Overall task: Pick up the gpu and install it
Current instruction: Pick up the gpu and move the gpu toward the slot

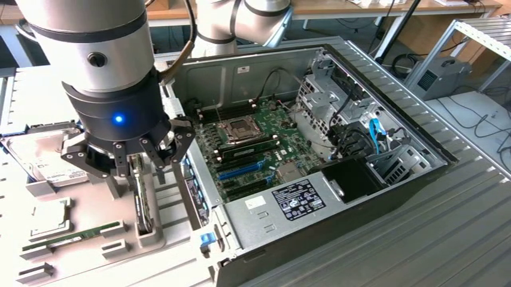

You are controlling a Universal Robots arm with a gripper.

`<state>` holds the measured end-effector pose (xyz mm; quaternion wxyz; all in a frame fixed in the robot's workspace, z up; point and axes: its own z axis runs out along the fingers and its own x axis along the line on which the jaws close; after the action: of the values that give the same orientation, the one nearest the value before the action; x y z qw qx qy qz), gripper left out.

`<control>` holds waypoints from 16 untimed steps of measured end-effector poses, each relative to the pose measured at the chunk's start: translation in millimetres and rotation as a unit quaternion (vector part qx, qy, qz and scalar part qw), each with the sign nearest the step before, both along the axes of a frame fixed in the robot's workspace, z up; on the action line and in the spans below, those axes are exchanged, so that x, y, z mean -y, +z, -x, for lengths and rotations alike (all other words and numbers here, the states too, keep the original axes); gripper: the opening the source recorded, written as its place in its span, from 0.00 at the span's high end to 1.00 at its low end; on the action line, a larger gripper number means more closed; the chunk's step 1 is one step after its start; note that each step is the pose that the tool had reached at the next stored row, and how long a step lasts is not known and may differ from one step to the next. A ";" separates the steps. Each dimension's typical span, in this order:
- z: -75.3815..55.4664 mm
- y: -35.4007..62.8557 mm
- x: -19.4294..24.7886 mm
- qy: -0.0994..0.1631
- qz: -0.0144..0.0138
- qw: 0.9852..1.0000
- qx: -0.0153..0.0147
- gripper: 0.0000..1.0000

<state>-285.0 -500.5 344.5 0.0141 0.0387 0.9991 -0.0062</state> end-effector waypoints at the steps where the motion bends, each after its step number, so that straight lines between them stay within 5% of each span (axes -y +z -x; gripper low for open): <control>1: 0.0 -9.3 0.1 0.000 0.000 1.000 0.000 0.58; 16: 1.5 -11.4 -7.9 0.000 0.000 1.000 0.000 0.58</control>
<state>-286.5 -492.6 333.1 0.0141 0.0387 0.9991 -0.0062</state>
